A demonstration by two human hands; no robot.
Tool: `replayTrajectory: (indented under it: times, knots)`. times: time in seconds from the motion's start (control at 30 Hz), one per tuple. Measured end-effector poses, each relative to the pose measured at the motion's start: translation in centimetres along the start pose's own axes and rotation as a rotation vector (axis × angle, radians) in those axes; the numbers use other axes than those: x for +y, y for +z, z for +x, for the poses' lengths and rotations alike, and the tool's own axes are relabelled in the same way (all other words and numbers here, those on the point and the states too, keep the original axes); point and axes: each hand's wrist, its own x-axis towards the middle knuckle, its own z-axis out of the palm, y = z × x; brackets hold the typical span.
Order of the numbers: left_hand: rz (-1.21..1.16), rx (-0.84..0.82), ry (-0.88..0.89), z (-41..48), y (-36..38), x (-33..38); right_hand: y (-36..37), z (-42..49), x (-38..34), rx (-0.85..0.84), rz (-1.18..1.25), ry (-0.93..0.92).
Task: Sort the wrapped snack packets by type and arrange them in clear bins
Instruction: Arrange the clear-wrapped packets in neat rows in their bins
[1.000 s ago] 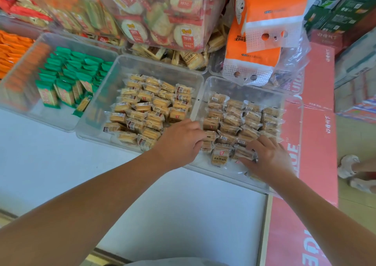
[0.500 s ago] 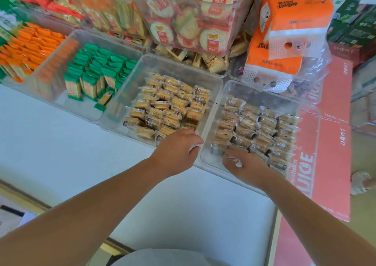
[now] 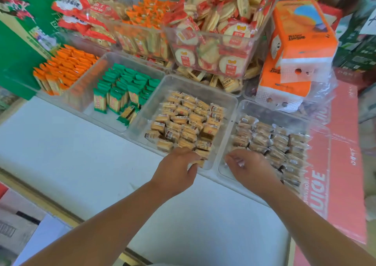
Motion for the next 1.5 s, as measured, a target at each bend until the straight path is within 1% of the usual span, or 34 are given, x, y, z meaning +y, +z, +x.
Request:
replayTrajectory:
  times: [0.13,0.27,0.33,0.43,0.53,0.67,0.77,0.87,0.93,1.0,1.07,1.13,1.17,1.23,1.3,1.37,1.4,1.43,1.5]
  knots:
    - [0.056,0.013,-0.051,-1.1,-3.0,-2.2,2.4,0.0,-4.7,0.057,-0.037,-0.037]
    - [0.085,-0.038,-0.069,-0.8,-5.7,-4.8,3.4,2.7,-7.2,0.03,-0.054,-0.06]
    - [0.076,-0.085,-0.097,0.2,-7.0,-6.3,3.3,4.9,-7.7,-0.021,-0.171,-0.042]
    - [0.067,-0.145,-0.135,1.9,-8.3,-8.0,3.1,7.7,-8.2,-0.142,-0.428,0.036]
    - [0.05,-0.172,-0.129,3.2,-8.7,-9.0,3.9,10.1,-8.4,-0.251,-0.668,0.003]
    - [0.038,-0.248,-0.108,5.1,-8.2,-10.2,5.6,13.3,-7.4,-0.341,-0.826,0.035]
    - [0.012,-0.264,-0.101,6.7,-7.5,-10.8,6.9,15.0,-6.1,-0.397,-0.92,0.0]
    - [-0.013,-0.272,-0.082,8.1,-6.7,-11.4,6.8,16.8,-5.4,-0.434,-0.917,-0.008]
    - [-0.019,-0.281,-0.059,8.4,-6.7,-11.5,6.1,17.1,-5.3,-0.412,-0.874,0.0]
    - [-0.033,-0.29,-0.048,9.2,-6.2,-11.8,5.4,17.9,-4.6,-0.407,-0.886,-0.006]
    - [-0.023,-0.296,-0.027,9.9,-5.7,-11.7,5.2,18.3,-4.1,-0.328,-0.92,-0.021]
    - [-0.024,-0.294,-0.022,10.4,-5.2,-11.6,5.0,18.5,-3.7,-0.193,-0.93,-0.037]
    - [-0.03,-0.285,-0.023,10.5,-4.9,-11.5,5.0,18.5,-3.6,-0.141,-0.914,-0.037]
    - [-0.036,-0.275,-0.014,10.6,-4.5,-11.2,5.0,18.1,-3.7,-0.099,-0.83,-0.02]
    - [-0.035,-0.277,-0.001,10.6,-4.2,-11.2,5.2,17.1,-4.3,-0.125,-0.725,-0.029]
    - [-0.038,-0.283,-0.004,10.5,-4.4,-11.5,5.8,15.5,-5.1,-0.205,-0.638,-0.076]
    - [-0.041,-0.28,-0.011,10.5,-4.6,-11.7,6.1,14.9,-5.4,-0.257,-0.638,-0.089]
    - [-0.046,-0.271,-0.014,10.4,-4.7,-12.1,6.4,14.3,-5.7,-0.314,-0.677,-0.088]
    - [-0.035,-0.271,-0.022,10.3,-5.3,-12.8,6.9,13.8,-5.8,-0.415,-0.857,-0.083]
